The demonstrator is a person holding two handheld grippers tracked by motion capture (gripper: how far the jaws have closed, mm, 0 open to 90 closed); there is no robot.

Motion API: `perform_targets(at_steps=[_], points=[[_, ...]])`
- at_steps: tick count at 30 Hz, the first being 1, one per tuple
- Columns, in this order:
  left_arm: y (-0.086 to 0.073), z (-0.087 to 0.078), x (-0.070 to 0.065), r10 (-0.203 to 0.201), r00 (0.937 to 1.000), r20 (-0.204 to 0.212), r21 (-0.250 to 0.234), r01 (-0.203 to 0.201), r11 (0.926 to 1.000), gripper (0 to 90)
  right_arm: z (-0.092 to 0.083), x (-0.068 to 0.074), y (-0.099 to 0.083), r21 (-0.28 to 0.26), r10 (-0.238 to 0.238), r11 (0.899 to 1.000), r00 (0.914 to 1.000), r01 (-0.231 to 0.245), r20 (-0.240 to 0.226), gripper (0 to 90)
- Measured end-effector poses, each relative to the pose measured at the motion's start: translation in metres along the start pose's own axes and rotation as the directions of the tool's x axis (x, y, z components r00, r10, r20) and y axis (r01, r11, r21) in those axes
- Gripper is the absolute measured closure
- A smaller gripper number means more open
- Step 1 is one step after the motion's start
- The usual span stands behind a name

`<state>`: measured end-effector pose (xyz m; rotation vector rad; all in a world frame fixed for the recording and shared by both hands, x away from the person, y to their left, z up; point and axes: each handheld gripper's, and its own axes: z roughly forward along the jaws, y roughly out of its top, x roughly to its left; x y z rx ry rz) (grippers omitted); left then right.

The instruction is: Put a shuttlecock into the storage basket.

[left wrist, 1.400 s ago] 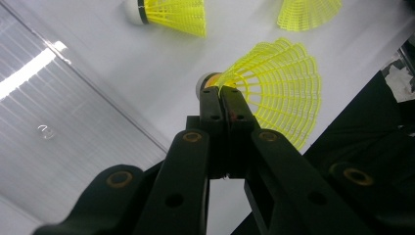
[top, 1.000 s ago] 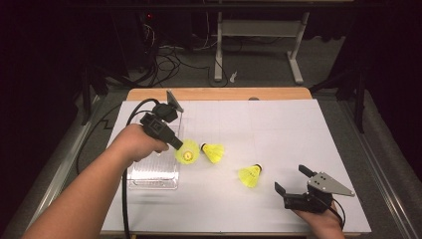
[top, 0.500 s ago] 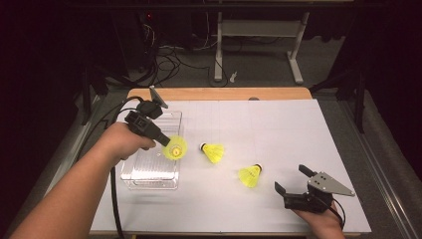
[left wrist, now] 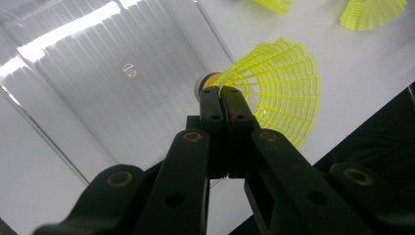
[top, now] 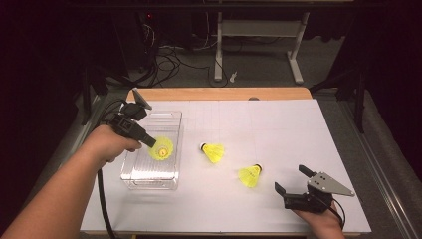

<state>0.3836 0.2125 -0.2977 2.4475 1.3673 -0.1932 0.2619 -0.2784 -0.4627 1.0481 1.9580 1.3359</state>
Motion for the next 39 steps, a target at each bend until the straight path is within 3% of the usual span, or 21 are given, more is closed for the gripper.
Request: perform_targets(at_steps=[24,39], points=[[-0.024,-0.007,0.039,-0.109,0.9933,-0.039,-0.023,0.108,0.9939,89.3,0.001,0.0,0.0,0.005,-0.002,1.0,1.0,0.002,-0.003,0.2],[-0.017,-0.026,0.043,-0.155,0.9845,-0.083,-0.067,0.149,0.9865,89.3,0.002,0.001,0.0,0.006,-0.007,1.0,0.9999,0.007,-0.008,0.3]])
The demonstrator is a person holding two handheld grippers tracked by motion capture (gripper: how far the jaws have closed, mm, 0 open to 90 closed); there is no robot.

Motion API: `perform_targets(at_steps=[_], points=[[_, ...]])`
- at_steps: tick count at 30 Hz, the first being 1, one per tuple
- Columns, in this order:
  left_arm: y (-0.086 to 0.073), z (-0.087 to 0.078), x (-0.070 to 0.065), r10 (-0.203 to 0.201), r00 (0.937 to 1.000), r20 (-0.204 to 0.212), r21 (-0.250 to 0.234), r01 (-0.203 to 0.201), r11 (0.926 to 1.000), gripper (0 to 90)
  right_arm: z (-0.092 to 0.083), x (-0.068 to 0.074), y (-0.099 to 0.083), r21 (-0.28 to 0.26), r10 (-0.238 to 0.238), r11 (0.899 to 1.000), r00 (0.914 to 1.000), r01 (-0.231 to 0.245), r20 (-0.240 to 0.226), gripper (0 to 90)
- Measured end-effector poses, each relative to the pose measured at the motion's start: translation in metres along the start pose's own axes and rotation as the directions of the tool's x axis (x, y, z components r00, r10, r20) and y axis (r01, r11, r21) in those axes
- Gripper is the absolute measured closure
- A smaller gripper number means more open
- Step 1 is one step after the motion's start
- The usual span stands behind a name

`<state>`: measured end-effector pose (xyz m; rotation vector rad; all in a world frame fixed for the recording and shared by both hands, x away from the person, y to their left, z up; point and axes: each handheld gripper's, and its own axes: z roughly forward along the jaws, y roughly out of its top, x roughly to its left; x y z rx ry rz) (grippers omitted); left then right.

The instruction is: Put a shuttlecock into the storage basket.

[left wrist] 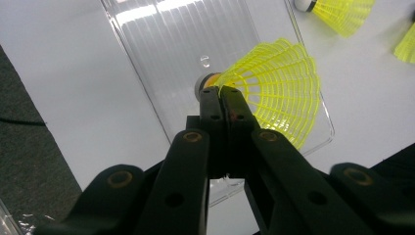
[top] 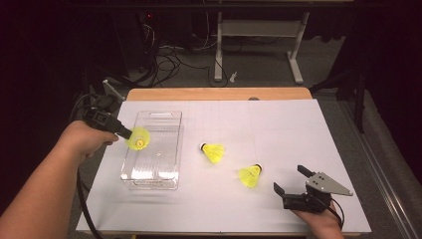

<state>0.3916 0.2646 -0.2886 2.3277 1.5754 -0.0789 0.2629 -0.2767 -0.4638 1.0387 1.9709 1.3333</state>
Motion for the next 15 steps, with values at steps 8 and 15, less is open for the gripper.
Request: perform_targets(at_steps=[8,15], points=[[0.004,0.017,0.006,-0.035,0.9993,-0.009,-0.007,0.035,0.9994,89.4,-0.001,0.0,0.0,0.004,0.004,1.0,1.0,-0.004,-0.001,0.2],[0.005,0.034,0.014,-0.046,0.999,0.004,0.019,0.046,0.9988,89.4,0.0,0.0,0.0,0.006,0.004,1.0,1.0,-0.004,-0.005,0.3]])
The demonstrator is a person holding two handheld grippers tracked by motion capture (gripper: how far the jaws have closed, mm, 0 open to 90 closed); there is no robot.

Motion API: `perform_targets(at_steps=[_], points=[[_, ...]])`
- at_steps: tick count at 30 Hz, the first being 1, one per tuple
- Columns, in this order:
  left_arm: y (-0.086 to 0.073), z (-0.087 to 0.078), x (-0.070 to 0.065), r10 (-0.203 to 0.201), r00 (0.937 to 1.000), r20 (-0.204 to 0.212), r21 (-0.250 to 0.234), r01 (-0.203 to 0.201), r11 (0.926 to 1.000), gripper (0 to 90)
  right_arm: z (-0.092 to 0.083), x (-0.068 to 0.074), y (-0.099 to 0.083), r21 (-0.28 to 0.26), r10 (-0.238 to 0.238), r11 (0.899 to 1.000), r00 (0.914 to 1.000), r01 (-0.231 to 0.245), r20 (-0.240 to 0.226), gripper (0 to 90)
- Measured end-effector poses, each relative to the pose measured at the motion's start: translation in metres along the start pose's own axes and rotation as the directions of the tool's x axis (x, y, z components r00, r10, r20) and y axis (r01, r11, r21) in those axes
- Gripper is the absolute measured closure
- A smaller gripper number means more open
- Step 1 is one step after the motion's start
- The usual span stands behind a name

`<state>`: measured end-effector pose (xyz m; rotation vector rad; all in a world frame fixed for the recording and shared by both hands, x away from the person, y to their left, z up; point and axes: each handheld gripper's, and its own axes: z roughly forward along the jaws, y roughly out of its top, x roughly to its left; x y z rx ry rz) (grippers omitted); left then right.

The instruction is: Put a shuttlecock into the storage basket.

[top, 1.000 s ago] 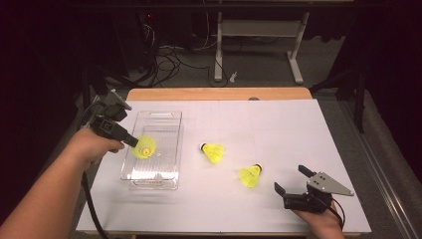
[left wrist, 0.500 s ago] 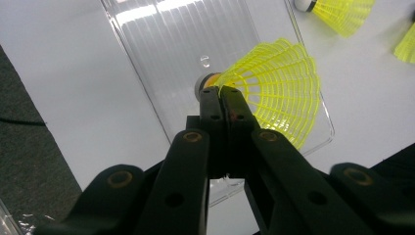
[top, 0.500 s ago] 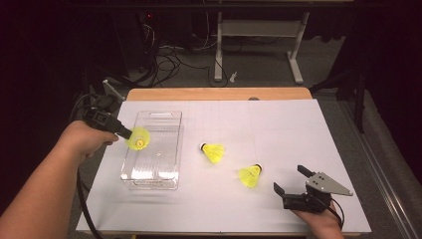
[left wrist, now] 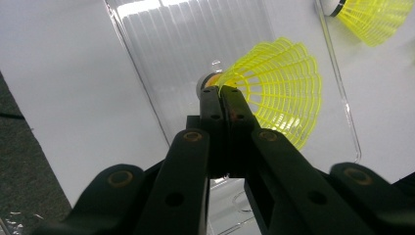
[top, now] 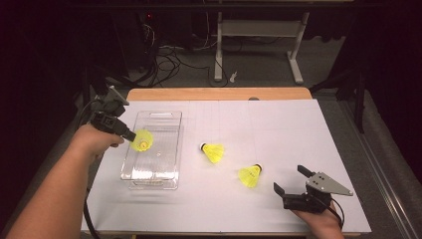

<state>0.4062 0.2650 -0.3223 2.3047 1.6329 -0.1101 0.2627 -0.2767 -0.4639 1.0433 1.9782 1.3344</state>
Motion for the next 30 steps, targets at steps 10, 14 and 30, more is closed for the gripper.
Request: perform_targets(at_steps=[10,14,30], points=[[0.001,0.019,0.009,-0.023,0.9997,0.004,0.015,0.023,0.9996,89.3,0.001,0.0,0.0,0.0,0.001,1.0,1.0,-0.001,-0.001,0.2],[0.001,0.021,0.011,-0.032,0.9994,0.012,-0.004,0.032,0.9995,89.3,0.001,0.001,0.0,0.004,0.001,1.0,1.0,-0.001,-0.004,0.2],[0.001,0.029,0.019,-0.058,0.9982,0.017,-0.005,0.058,0.9983,89.3,0.002,0.001,0.0,0.005,-0.001,1.0,1.0,0.001,-0.007,0.2]])
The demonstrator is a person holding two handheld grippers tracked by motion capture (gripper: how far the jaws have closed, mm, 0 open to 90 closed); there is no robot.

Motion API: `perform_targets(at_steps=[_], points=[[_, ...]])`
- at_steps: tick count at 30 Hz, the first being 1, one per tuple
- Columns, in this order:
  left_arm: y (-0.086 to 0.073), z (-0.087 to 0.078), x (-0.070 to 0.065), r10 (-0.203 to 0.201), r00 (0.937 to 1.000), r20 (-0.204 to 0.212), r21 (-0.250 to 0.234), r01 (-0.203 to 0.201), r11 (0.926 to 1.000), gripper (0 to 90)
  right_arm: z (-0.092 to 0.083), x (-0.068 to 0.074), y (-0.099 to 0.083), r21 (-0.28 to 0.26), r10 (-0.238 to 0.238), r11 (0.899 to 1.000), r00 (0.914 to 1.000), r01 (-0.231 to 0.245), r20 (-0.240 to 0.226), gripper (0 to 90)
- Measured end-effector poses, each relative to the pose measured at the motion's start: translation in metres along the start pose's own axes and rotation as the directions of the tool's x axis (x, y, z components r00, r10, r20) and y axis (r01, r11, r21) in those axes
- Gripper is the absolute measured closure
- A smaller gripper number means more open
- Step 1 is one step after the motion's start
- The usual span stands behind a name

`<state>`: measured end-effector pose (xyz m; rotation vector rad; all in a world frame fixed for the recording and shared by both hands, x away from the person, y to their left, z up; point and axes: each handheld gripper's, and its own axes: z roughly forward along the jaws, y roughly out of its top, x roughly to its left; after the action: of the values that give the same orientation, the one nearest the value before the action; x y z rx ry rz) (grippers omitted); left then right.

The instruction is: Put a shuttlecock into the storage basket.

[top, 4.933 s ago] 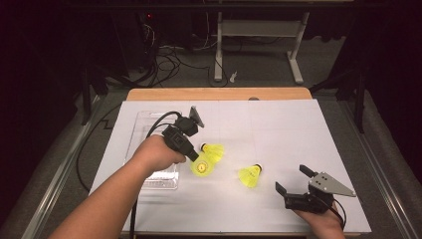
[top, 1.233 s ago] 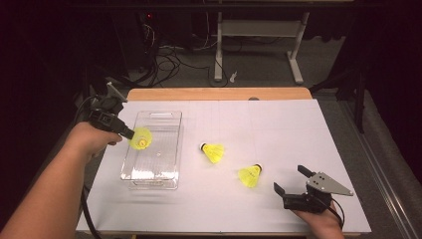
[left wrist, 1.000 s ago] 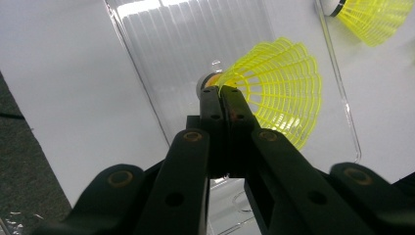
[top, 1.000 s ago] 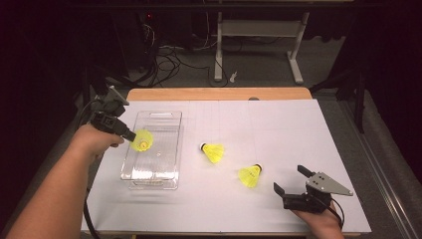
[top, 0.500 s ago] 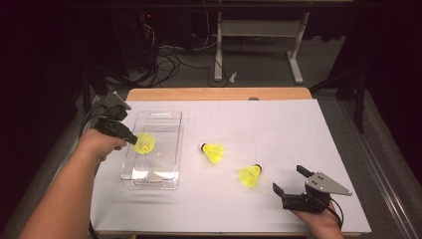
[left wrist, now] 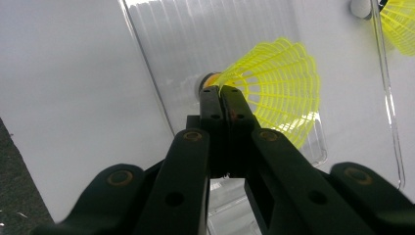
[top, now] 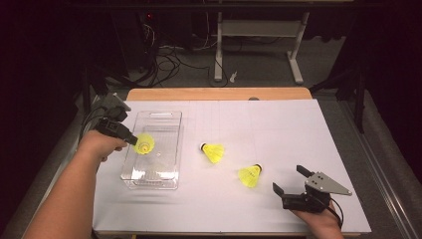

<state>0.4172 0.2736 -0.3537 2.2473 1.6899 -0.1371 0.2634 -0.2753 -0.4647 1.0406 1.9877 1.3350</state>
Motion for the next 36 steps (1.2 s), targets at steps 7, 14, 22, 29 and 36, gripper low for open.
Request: perform_targets(at_steps=[7,14,22,29,36], points=[[-0.001,-0.003,0.004,-0.013,0.9998,0.017,-0.031,0.013,0.9994,89.3,-0.001,0.001,0.0,-0.002,-0.001,1.0,1.0,0.001,0.001,0.3],[0.003,0.001,0.008,-0.019,0.9993,0.031,-0.049,0.021,0.9986,89.3,0.0,0.001,0.0,-0.001,-0.005,1.0,1.0,0.005,0.003,0.2],[0.011,0.006,0.012,-0.025,0.9986,0.047,-0.081,0.029,0.9963,89.4,0.0,0.0,-0.001,0.003,0.005,1.0,1.0,-0.005,0.007,0.2],[0.015,0.014,0.01,-0.021,0.9989,0.042,-0.085,0.024,0.9961,89.3,0.0,0.0,-0.001,-0.001,0.014,1.0,0.9999,-0.014,0.003,0.3],[0.016,0.015,0.013,-0.031,0.9988,0.038,-0.092,0.035,0.9951,89.4,0.0,0.003,0.001,-0.002,-0.001,1.0,1.0,0.001,-0.002,0.3]])
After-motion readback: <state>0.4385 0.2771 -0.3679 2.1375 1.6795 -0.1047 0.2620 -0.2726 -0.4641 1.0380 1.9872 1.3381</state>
